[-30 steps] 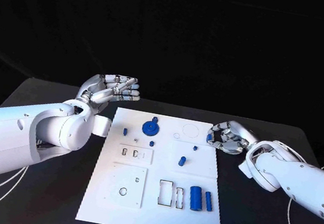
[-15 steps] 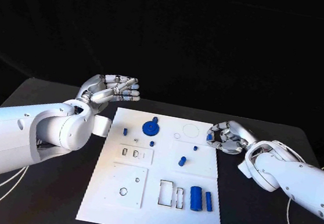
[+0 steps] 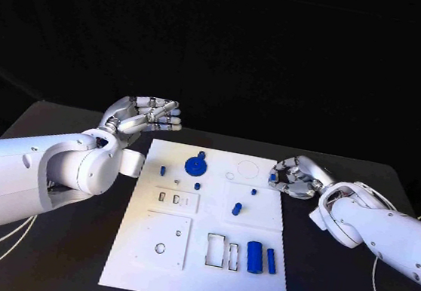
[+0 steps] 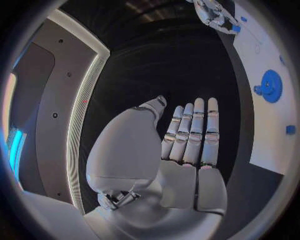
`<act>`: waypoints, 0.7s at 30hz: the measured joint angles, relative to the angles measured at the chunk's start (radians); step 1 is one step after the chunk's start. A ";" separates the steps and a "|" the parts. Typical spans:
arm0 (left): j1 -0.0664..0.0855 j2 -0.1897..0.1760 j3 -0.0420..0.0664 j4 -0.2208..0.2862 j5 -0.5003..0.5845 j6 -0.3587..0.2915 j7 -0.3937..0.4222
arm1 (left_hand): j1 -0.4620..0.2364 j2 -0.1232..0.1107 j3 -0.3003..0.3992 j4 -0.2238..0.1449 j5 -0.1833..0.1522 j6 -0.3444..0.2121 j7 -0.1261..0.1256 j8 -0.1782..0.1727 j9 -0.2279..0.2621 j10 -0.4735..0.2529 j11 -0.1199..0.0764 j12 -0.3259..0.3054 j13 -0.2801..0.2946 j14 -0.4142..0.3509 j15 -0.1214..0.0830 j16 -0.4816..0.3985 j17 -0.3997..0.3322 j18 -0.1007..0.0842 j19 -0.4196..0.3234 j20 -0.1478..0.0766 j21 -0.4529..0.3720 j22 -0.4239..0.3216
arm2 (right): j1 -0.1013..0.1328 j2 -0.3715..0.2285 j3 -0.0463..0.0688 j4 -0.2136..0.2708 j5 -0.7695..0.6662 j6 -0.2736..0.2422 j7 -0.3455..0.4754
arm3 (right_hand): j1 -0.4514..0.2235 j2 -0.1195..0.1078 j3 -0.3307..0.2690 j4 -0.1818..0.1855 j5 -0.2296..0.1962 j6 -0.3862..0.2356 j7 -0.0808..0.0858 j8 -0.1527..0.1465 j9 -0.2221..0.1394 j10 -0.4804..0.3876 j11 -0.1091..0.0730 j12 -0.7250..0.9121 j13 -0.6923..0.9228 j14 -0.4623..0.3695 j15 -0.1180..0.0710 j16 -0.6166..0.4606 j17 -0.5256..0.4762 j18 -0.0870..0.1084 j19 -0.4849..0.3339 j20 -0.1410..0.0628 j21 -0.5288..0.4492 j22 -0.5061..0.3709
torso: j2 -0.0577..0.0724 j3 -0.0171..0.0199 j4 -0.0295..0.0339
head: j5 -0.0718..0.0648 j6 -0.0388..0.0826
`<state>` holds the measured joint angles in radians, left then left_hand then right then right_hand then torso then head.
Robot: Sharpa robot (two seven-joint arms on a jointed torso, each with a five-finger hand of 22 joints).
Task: Assemble the parts on the task board
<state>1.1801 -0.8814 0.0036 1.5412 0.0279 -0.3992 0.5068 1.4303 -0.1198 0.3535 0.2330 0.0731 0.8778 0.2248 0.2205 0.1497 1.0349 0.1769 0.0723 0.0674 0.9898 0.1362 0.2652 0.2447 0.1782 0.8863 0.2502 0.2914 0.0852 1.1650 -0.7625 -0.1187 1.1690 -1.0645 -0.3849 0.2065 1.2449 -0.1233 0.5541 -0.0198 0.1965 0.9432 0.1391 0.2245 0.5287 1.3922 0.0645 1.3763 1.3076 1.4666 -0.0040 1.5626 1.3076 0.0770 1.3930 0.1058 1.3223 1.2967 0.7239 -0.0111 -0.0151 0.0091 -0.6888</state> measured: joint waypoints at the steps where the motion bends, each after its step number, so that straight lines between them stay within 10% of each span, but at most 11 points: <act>1: 0.000 0.000 0.000 0.000 0.000 0.000 0.000 | 0.000 0.000 0.000 0.000 0.000 0.000 0.000 0.000 0.000 0.000 0.000 0.000 0.000 0.000 0.000 0.000 0.000 0.000 0.000 0.000 0.000 0.000 | 0.000 0.000 0.000 0.000 0.000 -0.003 0.000 | 0.000 0.000 0.002 -0.002 -0.001 0.000 0.000 0.000 0.001 0.004 -0.004 0.000 0.000 0.000 0.000 0.000 0.000 0.000 0.000 0.000 0.004 0.000 | 0.000 0.0000 0.0000 | 0.000 0.000; 8: 0.000 -0.002 0.000 0.000 0.000 0.000 -0.001 | 0.000 0.000 0.000 0.000 0.000 0.000 0.000 0.000 0.000 0.000 0.000 0.000 0.000 0.000 0.000 0.000 0.000 0.000 0.000 0.000 0.000 0.000 | 0.000 -0.008 0.000 0.032 0.005 -0.036 -0.001 | 0.001 0.012 0.007 0.002 -0.004 0.000 -0.001 0.002 0.001 0.003 -0.003 0.000 0.000 0.000 0.000 0.004 0.000 0.000 0.004 -0.004 0.012 0.010 | 0.000 -0.0002 -0.0008 | 0.000 -0.001; 21: 0.000 -0.003 0.000 0.000 0.000 0.000 -0.002 | -0.004 -0.004 0.007 -0.001 0.000 0.000 0.000 0.000 0.000 0.000 0.000 0.000 0.000 0.000 0.000 0.000 0.002 0.000 0.004 -0.004 0.000 -0.001 | 0.025 -0.022 0.003 0.282 -0.033 -0.121 -0.115 | 0.000 0.031 0.012 0.008 -0.017 -0.006 -0.002 0.003 0.001 0.003 -0.003 0.000 0.000 0.000 0.000 0.004 0.000 0.000 0.007 -0.007 0.012 0.011 | -0.003 -0.0027 -0.0015 | 0.003 -0.005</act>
<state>1.1803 -0.8844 0.0036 1.5408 0.0279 -0.3993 0.5052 1.4262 -0.1238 0.3604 0.2317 0.0731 0.8778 0.2248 0.2205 0.1498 1.0349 0.1769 0.0723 0.0673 0.9898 0.1362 0.2653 0.2462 0.1783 0.8900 0.2467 0.2914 0.0843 1.1896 -0.7841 -0.1161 1.4510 -1.0973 -0.5061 0.0915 1.2452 -0.0919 0.5664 -0.0121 0.1794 0.9372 0.1367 0.2279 0.5300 1.3956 0.0611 1.3763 1.3074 1.4666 -0.0040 1.5666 1.3075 0.0769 1.4003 0.0984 1.3339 1.3080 0.7209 -0.0138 -0.0166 0.0124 -0.6940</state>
